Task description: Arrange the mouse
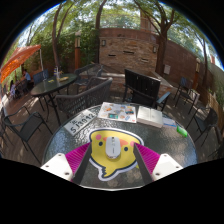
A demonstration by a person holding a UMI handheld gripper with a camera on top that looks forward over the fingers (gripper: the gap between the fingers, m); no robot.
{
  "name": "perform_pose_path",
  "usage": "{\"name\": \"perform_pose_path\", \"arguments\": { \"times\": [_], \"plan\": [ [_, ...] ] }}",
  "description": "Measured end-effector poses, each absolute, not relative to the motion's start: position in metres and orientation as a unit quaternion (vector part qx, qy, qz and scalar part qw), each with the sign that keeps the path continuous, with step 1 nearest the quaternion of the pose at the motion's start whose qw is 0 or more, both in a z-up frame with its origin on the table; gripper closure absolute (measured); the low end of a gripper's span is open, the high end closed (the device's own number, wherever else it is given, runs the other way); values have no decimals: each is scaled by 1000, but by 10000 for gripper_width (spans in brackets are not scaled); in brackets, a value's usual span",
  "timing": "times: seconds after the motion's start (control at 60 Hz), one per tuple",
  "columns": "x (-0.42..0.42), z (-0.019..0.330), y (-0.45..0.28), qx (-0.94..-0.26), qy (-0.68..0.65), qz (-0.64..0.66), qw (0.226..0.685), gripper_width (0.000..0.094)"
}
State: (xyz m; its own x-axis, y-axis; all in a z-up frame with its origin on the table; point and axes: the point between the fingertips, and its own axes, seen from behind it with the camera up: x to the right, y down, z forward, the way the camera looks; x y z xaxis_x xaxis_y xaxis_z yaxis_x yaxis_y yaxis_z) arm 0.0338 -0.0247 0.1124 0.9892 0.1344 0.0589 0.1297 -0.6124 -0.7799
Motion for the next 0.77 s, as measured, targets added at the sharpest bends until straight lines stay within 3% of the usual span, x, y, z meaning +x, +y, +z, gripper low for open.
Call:
{"name": "perform_pose_path", "arguments": {
  "times": [0.283,0.483,0.767],
  "plan": [
    [23,192,-161,-890,-62,-24,452,76],
    [15,210,-219,-887,-53,-26,457,76],
    [13,219,-237,-885,-55,-33,462,78]
  ]
}}
